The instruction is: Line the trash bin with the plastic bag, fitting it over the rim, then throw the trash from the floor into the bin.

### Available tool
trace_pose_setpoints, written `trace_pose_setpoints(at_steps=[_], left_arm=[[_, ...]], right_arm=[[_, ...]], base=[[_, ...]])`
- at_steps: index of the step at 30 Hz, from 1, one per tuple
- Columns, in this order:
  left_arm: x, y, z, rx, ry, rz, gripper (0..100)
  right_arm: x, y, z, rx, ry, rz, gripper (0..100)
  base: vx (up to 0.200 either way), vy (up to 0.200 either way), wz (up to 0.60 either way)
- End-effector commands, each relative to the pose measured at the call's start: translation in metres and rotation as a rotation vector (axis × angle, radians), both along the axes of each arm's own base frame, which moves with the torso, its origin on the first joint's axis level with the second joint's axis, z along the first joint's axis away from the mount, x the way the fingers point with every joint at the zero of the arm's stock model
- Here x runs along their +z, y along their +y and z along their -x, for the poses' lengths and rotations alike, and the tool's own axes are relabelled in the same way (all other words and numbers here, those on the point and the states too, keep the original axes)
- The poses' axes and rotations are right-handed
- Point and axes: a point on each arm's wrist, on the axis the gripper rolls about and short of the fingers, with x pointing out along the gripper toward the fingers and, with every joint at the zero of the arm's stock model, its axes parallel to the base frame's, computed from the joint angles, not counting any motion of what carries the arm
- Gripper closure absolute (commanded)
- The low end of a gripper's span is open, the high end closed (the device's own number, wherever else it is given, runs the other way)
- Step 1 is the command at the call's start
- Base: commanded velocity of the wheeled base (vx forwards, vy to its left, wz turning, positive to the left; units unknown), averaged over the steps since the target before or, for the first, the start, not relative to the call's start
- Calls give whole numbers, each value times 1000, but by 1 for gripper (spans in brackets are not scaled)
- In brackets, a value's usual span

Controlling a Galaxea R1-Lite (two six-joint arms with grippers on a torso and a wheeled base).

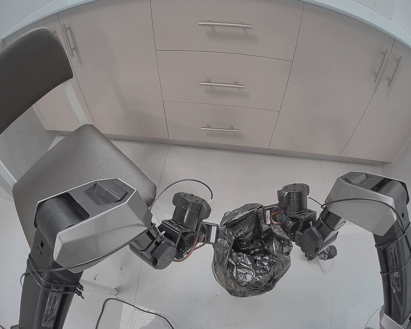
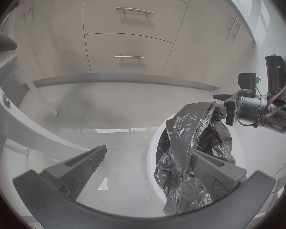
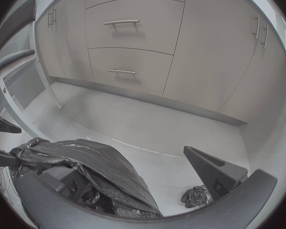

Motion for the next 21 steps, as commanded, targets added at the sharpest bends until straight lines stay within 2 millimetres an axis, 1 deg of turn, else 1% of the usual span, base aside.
trace_pose_setpoints(at_steps=[1, 8, 17, 21], left_arm=[[-5, -2, -3, 11, -6, -9, 0], [-16, -3, -7, 24, -28, -77, 0], [-15, 3, -13, 52, -37, -84, 0], [-19, 7, -16, 67, -36, -93, 0]], right_arm=[[-6, 1, -2, -1, -1, -1, 0], [-14, 2, -14, -9, -23, -10, 0], [-25, 4, -25, -12, -34, -12, 0], [-29, 4, -29, -15, -37, -13, 0]], base=[[0, 0, 0], [0, 0, 0], [0, 0, 0], [0, 0, 0]])
